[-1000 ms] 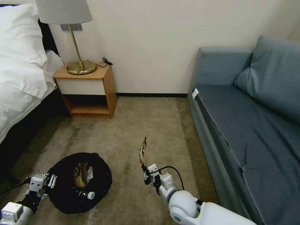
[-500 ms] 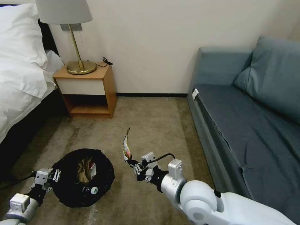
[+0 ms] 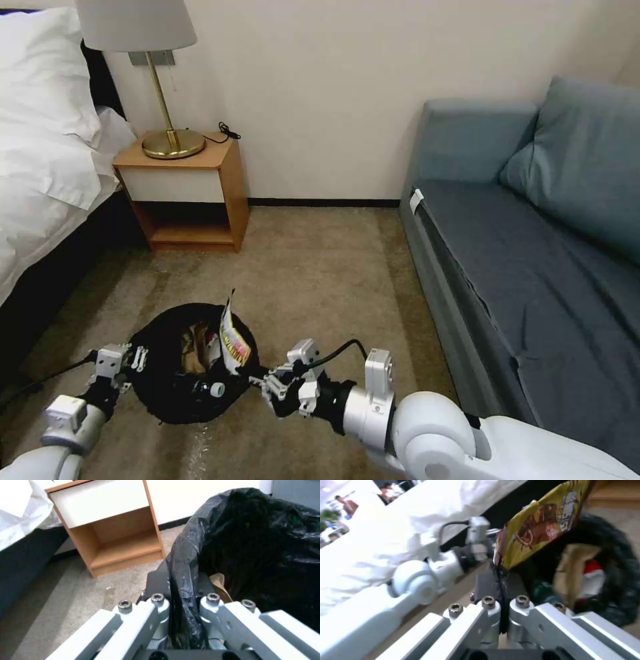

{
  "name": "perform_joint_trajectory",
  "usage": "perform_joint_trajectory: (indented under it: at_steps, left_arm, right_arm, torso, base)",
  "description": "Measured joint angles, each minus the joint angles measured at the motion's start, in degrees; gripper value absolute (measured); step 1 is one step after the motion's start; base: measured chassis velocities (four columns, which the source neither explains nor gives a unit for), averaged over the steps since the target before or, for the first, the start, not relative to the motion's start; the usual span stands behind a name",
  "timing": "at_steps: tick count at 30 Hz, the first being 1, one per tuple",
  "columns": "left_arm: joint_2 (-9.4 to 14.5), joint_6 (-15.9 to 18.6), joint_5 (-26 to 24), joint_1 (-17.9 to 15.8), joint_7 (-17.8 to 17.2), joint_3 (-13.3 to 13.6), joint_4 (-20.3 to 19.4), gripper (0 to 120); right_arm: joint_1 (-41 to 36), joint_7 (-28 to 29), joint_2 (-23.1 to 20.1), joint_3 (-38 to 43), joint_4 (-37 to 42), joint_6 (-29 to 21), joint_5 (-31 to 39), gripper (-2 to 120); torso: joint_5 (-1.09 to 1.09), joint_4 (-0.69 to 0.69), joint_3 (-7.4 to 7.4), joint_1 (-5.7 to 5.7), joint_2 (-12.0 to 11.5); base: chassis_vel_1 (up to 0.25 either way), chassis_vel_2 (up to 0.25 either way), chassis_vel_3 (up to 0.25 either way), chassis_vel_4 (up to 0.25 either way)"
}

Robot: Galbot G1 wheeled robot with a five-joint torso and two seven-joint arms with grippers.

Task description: Pick up the trash bin, then pick up the garbage on the floor and place it into the trash bin.

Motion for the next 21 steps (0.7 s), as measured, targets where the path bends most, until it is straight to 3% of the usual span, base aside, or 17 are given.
perform_joint_trajectory:
  at_steps: [6,10,21]
  left_arm:
    - [-1.2,0.0,0.8,-1.6,-0.1,1.1,1.7,6]
    - [-2.1,-0.2,1.2,-2.3,-0.1,1.4,2.5,6]
    - [-1.8,-0.7,0.1,-2.0,0.3,0.2,2.2,6]
  right_arm:
    - [2.5,-1.4,1.1,-3.0,-0.9,0.7,1.3,0]
    - [4.9,-1.7,4.3,-7.3,-4.8,1.3,1.4,0]
    - [7.6,-1.7,9.4,-11.7,-15.1,2.9,1.0,0]
  torso:
    - [-0.01,0.01,0.0,0.0,0.0]
    - [-0.01,0.01,0.0,0.0,0.0]
    - [-0.01,0.02,0.0,0.0,0.0]
  base:
    - [0.0,0.0,0.0,0.0]
    - [0.0,0.0,0.0,0.0]
    - [0.0,0.0,0.0,0.0]
